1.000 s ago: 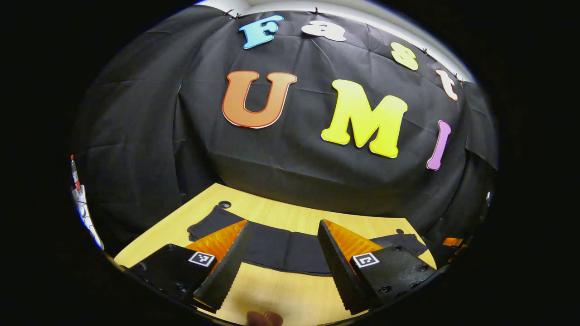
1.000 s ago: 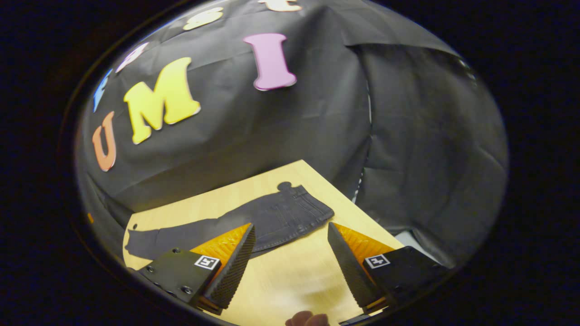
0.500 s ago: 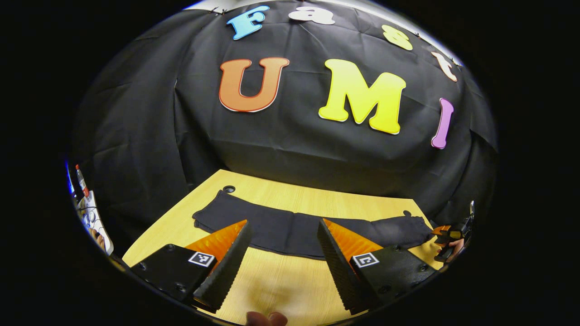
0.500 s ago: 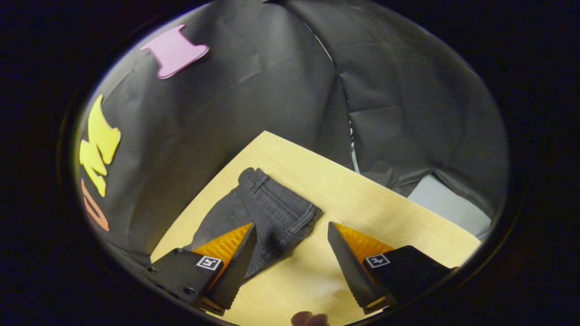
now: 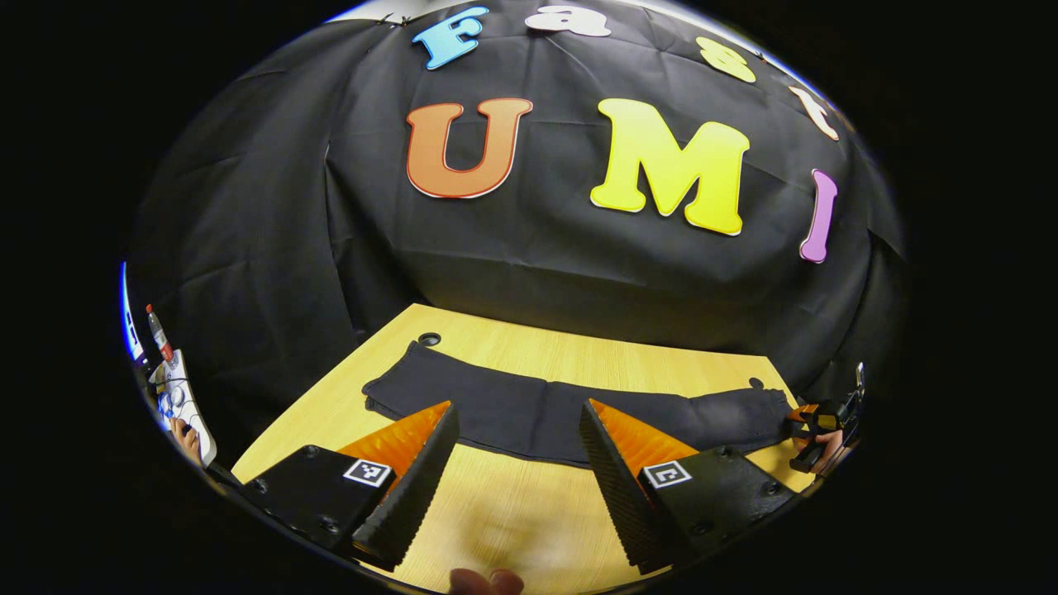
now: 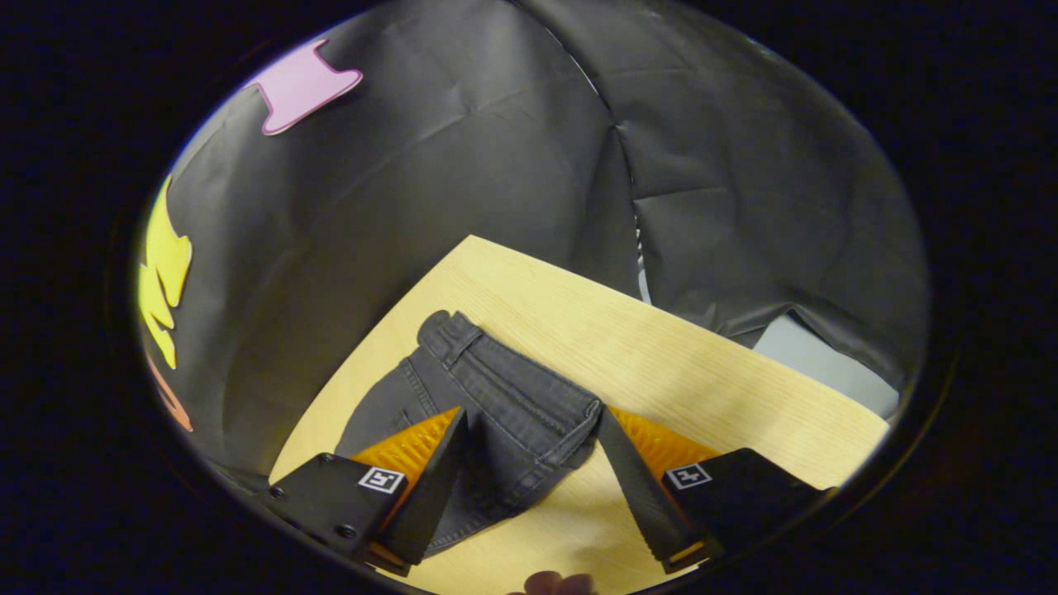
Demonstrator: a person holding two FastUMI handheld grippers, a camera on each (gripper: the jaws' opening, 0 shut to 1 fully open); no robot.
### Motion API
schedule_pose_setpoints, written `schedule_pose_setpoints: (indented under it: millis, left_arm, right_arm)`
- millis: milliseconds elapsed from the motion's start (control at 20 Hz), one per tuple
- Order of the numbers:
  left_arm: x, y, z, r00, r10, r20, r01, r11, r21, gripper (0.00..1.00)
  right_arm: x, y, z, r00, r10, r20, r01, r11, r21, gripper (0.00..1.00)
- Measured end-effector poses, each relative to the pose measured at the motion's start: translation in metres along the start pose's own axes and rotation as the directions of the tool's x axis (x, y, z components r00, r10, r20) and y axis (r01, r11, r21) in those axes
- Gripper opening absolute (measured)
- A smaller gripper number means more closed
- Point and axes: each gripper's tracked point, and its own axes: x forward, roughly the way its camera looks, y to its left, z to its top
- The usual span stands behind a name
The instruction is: Grasp the waist and the cuffs of the jeans and fold them to make the two legs overlap; first hold the waist and fold one-third of the jeans toward the cuffs, then hold the cuffs and fold the remaining one-third in the same direction to finish folding.
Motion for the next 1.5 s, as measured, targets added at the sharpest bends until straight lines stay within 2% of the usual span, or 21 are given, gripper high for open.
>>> schedule_pose_setpoints:
  millis: [100,200,350,450,500,600,650,850,950,1200,1500]
  left_arm:
    - [-0.001,0.002,-0.004,1.0,0.004,-0.008,-0.004,1.0,-0.007,0.95]
    - [-0.003,0.005,-0.008,1.0,0.007,-0.017,-0.008,1.0,-0.014,0.95]
    - [-0.005,0.014,-0.009,1.0,0.019,-0.022,-0.019,0.999,-0.029,0.94]
    - [-0.007,0.018,-0.012,0.999,0.018,-0.028,-0.02,0.999,-0.047,0.94]
    - [-0.008,0.022,-0.014,0.999,0.022,-0.03,-0.023,0.999,-0.049,0.95]
    - [-0.009,0.029,-0.016,0.999,0.025,-0.028,-0.027,0.998,-0.057,0.94]
    - [-0.008,0.03,-0.016,0.999,0.025,-0.023,-0.026,0.997,-0.066,0.94]
    - [-0.014,0.045,-0.015,1.0,0.021,-0.002,-0.021,0.996,-0.084,0.95]
    - [-0.013,0.051,-0.011,1.0,0.015,0.02,-0.014,0.997,-0.081,0.95]
    - [-0.013,0.067,0.003,0.995,-0.016,0.096,0.025,0.996,-0.091,0.95]
    - [-0.015,0.114,-0.004,0.995,0.03,0.092,-0.015,0.987,-0.161,0.94]
  right_arm:
    - [0.005,-0.006,-0.003,1.0,-0.019,0.012,0.02,1.0,-0.019,0.92]
    - [0.009,-0.004,-0.003,1.0,-0.015,0.02,0.016,0.999,-0.048,0.67]
    - [0.007,0.002,0.003,0.999,-0.032,0.042,0.037,0.992,-0.124,0.17]
    - [-0.004,0.012,0.014,0.997,-0.029,0.073,0.045,0.974,-0.223,0.16]
    - [-0.009,0.022,0.016,0.996,-0.016,0.085,0.038,0.962,-0.271,0.1]
    - [-0.029,0.045,0.027,0.993,0.014,0.118,0.028,0.938,-0.347,0.09]
    - [-0.04,0.056,0.029,0.992,0.034,0.122,0.015,0.924,-0.381,0.01]
    - [-0.08,0.117,0.028,0.981,0.138,0.138,-0.056,0.875,-0.48,0.02]
    - [-0.121,0.158,0.015,0.968,0.208,0.138,-0.1,0.83,-0.549,0.02]
    - [-0.201,0.262,-0.047,0.921,0.386,0.055,-0.26,0.713,-0.651,0.01]
    - [-0.232,0.37,-0.173,0.865,0.494,-0.091,-0.401,0.569,-0.718,0.01]
